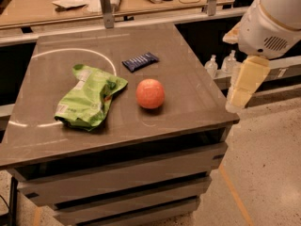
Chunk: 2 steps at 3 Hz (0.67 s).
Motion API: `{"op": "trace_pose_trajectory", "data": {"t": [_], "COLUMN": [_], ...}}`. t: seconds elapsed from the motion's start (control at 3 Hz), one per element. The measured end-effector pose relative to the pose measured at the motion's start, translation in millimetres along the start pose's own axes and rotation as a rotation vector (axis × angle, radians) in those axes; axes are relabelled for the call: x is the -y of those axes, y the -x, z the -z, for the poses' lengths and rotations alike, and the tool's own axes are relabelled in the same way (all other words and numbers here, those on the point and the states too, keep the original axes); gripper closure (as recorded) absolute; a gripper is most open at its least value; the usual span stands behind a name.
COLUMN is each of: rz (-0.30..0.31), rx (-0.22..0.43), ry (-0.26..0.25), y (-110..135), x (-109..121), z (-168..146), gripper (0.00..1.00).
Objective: Pick apple
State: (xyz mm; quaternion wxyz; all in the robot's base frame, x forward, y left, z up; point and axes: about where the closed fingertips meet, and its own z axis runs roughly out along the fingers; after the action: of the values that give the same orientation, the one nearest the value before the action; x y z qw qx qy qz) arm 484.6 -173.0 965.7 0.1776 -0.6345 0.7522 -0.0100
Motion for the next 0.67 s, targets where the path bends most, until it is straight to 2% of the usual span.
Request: {"op": "trace_pose_trajectory", "data": {"t": [0.33,0.67], "rz": [0.032,0.045], "rx": [0.069,0.149], "ry": [0.033,0.090], "y": [33.5,66.6], "x": [22.5,28.8], "z": [-27.5,-64.0], "gripper": [0.00,0.00]}}
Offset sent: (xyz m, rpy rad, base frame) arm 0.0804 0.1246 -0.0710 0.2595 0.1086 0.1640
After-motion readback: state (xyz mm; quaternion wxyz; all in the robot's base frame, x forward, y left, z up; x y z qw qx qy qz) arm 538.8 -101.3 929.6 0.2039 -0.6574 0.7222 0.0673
